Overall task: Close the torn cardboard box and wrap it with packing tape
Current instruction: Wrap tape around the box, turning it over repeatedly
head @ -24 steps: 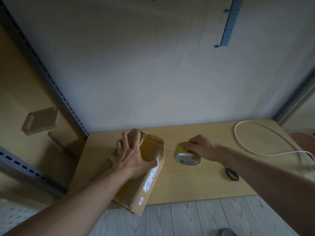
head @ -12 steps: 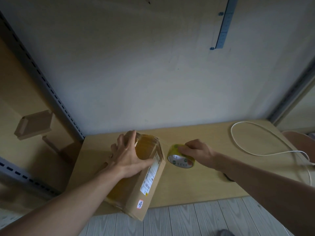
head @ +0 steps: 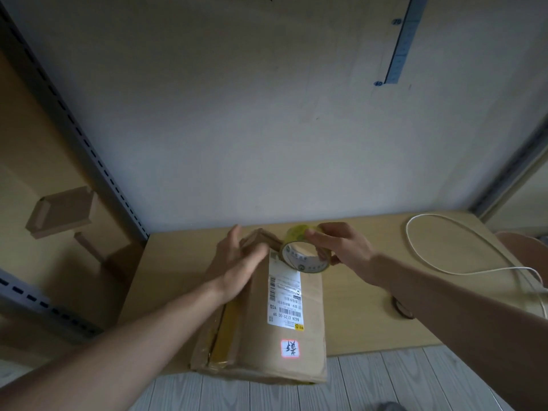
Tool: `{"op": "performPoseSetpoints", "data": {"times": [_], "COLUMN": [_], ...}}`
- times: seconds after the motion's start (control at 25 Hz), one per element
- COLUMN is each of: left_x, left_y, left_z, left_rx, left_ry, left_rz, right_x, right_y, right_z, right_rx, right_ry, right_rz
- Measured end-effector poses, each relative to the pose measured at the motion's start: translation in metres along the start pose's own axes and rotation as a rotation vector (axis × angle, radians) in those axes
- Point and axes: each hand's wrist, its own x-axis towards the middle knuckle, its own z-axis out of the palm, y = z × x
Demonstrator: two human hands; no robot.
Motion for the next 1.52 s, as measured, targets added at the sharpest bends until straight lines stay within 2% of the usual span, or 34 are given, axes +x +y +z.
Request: {"op": "performPoseSetpoints", "data": {"times": [0.12, 0.24, 0.28, 0.36, 0.52, 0.72, 0.88, 1.24, 1.36, 1.52], "left_x": [0.004, 0.013, 0.014, 0.010, 0.011, 0.009, 0.017, 0.019, 0.024, 0.023], "left_y": [0.008, -0.002, -0.006, -0.015, -0.035, -0.033, -0.042, -0.042, -0.042, -0.036], "left_z": [0.018, 0.008, 0.006, 0.010, 0.012, 0.012, 0.011, 0.017, 0.016, 0.013], "left_rx": [0.328, 0.400, 0.412, 0.547, 0.804, 0.721, 0.636, 0.709, 0.747, 0.717], "left_ry": [-0.012, 0.009, 0.032, 0.182, 0.179, 0.235, 0.199, 0.164, 0.092, 0.058], "left_rz": [0.029, -0.009, 0.028, 0.201, 0.223, 0.233, 0.209, 0.257, 0.272, 0.135], "right_x": [0.007, 0.013, 0.017, 0.025, 0.038, 0.045, 0.042, 0.022, 0.011, -0.003], "right_y": [-0.007, -0.017, -0.020, -0.025, -0.030, -0.038, -0.045, -0.042, -0.034, -0.014], "right_z": [0.015, 0.028, 0.032, 0.042, 0.058, 0.054, 0.043, 0.018, 0.007, -0.010], "right_rx": [-0.039, -0.099, -0.115, -0.201, -0.433, -0.558, -0.683, -0.846, -0.863, -0.889], "right_ry": [-0.001, -0.051, -0.077, -0.106, -0.102, -0.023, -0.005, -0.050, -0.059, -0.054], "right_rz": [-0.012, -0.004, -0.001, -0.003, -0.035, -0.069, -0.091, -0.048, -0.004, 0.039]}}
